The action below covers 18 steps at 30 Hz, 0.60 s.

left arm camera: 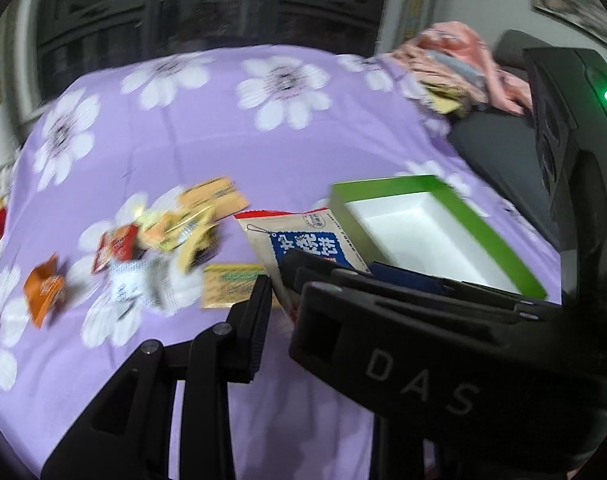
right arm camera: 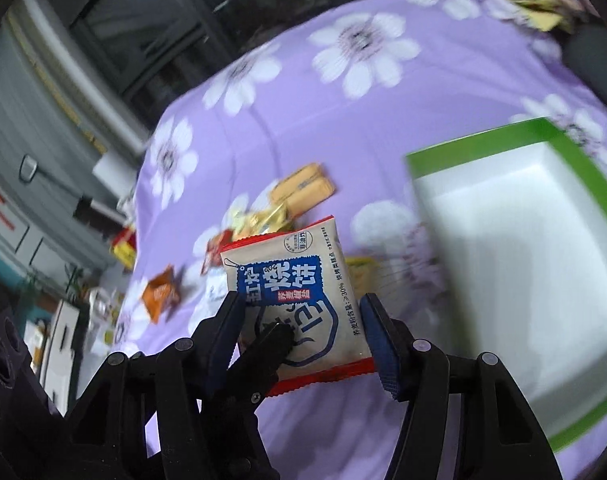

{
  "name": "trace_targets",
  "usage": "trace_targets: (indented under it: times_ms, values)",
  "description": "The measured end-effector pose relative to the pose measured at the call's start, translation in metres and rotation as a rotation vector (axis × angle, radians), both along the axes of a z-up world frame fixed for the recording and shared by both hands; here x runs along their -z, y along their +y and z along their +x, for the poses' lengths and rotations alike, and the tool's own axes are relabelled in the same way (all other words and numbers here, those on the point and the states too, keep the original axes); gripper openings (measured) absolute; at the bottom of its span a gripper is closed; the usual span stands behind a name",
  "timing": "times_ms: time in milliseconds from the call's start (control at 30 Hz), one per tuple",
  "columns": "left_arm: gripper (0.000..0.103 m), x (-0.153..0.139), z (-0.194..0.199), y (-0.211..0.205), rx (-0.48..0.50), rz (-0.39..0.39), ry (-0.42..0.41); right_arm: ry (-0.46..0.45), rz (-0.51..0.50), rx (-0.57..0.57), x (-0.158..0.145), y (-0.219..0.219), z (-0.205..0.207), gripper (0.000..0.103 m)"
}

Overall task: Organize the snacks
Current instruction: 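Grasp the white-and-blue biscuit packet with the right gripper and lift it, then carry the biscuit packet into the green-rimmed box and open the right gripper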

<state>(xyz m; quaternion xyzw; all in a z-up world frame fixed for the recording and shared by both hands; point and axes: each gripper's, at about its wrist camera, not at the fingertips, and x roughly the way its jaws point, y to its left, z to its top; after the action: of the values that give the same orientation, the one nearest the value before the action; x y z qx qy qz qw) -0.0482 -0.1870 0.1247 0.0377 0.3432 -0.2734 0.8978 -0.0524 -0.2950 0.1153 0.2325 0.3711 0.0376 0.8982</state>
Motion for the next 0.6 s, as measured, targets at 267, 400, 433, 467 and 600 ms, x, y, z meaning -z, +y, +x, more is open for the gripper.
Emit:
trace_targets:
  times_ms: [267, 400, 433, 467, 600]
  values:
    - [0.03, -0.001, -0.013, -0.059, 0.162, 0.024, -0.008, 0.009, 0.028, 0.192, -0.002, -0.063, -0.029, 0.063]
    - [0.03, 0.001, -0.017, -0.088, 0.241, 0.039, -0.005, 0.023, 0.045, 0.269, 0.002, -0.088, -0.04, 0.063]
    - [0.03, 0.002, -0.018, -0.094, 0.258, 0.046, -0.007, 0.029, 0.059, 0.287, 0.004, -0.097, -0.043, 0.063]
    - [0.03, 0.003, -0.02, -0.101, 0.275, 0.053, -0.008, 0.032, 0.071, 0.298, 0.006, -0.102, -0.046, 0.063]
    - [0.03, 0.011, -0.018, -0.121, 0.325, 0.065, 0.041, 0.064, 0.099, 0.351, 0.016, -0.121, -0.053, 0.063]
